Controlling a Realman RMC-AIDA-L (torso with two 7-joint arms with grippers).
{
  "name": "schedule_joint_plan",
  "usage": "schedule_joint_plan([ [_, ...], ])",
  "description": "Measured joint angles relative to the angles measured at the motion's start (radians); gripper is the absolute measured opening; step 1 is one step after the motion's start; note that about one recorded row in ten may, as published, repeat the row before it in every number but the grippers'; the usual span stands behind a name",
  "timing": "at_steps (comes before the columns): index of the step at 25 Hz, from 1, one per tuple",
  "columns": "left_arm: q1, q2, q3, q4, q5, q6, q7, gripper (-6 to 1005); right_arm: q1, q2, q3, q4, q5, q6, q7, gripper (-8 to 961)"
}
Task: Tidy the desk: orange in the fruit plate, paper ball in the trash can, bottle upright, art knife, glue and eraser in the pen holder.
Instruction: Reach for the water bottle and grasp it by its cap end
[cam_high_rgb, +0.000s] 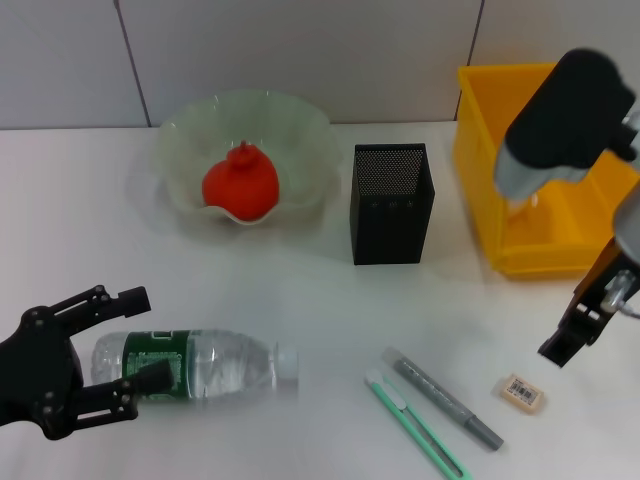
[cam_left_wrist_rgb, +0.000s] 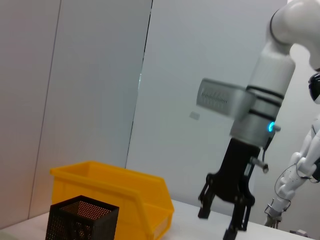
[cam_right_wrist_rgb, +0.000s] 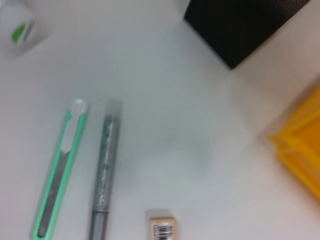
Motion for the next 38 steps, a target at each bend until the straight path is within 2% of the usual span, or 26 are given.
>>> schedule_joint_plan([
  [4, -0.001, 0.0, 0.006, 0.0, 0.001, 0.0, 0.0, 859, 0.0, 0.0, -0.015, 0.102, 0.067, 0.058, -0.005, 822],
  [9, -0.001, -0.001, 0.009, 0.001, 0.002, -0.002, 0.002, 859, 0.001, 0.0, -0.016, 0.161, 0.096, 0.085, -0.028, 822],
  [14, -0.002, 0.005, 0.008, 0.013, 0.013, -0.005, 0.008, 859, -0.023, -0.001, 0.001, 0.166, 0.136, 0.12, -0.07, 821],
  [15, -0.012, 0.01, 0.003, 0.029, 0.048, -0.009, -0.007, 859, -0.023, -0.001, 0.001, 0.166, 0.136, 0.12, -0.07, 821],
  [20, -0.018, 0.009, 0.002, 0.082, 0.071, -0.016, -0.047, 859, -0.044, -0.004, 0.06, 0.198, 0.163, 0.137, -0.139, 820],
  [22, -0.019, 0.0, 0.009, 0.182, 0.088, -0.037, -0.119, 859, -0.069, -0.003, 0.092, 0.175, 0.189, 0.153, -0.19, 820],
  [25, -0.026, -0.002, 0.01, 0.223, 0.109, -0.047, -0.149, 859, -0.154, -0.004, 0.164, 0.122, 0.326, 0.214, -0.342, 819],
  [31, -0.09, -0.008, 0.011, 0.417, 0.268, -0.061, -0.343, 859, -0.239, -0.002, 0.251, 0.142, 0.483, 0.229, -0.572, 820],
  [34, -0.099, -0.015, 0.012, 0.458, 0.293, -0.059, -0.371, 859, -0.314, -0.003, 0.312, 0.178, 0.64, 0.237, -0.764, 820],
  [35, -0.107, -0.025, 0.013, 0.515, 0.326, -0.058, -0.403, 859, -0.314, -0.003, 0.312, 0.178, 0.64, 0.237, -0.764, 820],
  [36, -0.107, -0.025, 0.013, 0.515, 0.326, -0.058, -0.403, 860, -0.33, -0.004, 0.338, 0.198, 0.68, 0.229, -0.813, 820],
  [37, -0.133, -0.054, 0.027, 0.63, 0.4, -0.042, -0.461, 860, -0.344, -0.006, 0.377, 0.239, 0.732, 0.212, -0.89, 820],
  [38, -0.149, -0.062, 0.076, 0.702, 0.445, -0.033, -0.516, 860, -0.351, -0.006, 0.42, 0.281, 0.762, 0.189, -0.953, 820],
])
